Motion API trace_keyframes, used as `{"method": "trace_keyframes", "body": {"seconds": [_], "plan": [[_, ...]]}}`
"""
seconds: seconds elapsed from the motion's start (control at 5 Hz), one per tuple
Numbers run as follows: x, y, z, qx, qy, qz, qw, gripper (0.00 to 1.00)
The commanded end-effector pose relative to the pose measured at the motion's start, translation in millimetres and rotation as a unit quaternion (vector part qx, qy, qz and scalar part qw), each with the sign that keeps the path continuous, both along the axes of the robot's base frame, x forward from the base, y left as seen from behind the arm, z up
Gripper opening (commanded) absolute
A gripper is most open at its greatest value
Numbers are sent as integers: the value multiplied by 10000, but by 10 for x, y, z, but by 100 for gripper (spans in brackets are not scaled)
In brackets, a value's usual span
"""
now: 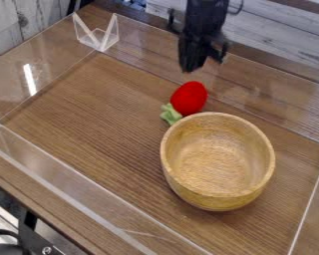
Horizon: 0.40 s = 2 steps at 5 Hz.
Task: Move the red object to the right side of the table
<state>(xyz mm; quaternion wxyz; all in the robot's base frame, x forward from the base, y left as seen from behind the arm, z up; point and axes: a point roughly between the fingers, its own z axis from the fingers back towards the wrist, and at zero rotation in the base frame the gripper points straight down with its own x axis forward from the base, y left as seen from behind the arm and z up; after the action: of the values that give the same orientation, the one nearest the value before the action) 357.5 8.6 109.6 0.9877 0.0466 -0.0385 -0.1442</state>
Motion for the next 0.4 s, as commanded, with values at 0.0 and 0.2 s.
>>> {"method": "trace_keyframes", "body": {"seconds": [0.0,0.2], "plan": [[61,4,92,-35,-261,-21,9997,100],[57,36,-80,-88,-112,-36,9999,100]]}}
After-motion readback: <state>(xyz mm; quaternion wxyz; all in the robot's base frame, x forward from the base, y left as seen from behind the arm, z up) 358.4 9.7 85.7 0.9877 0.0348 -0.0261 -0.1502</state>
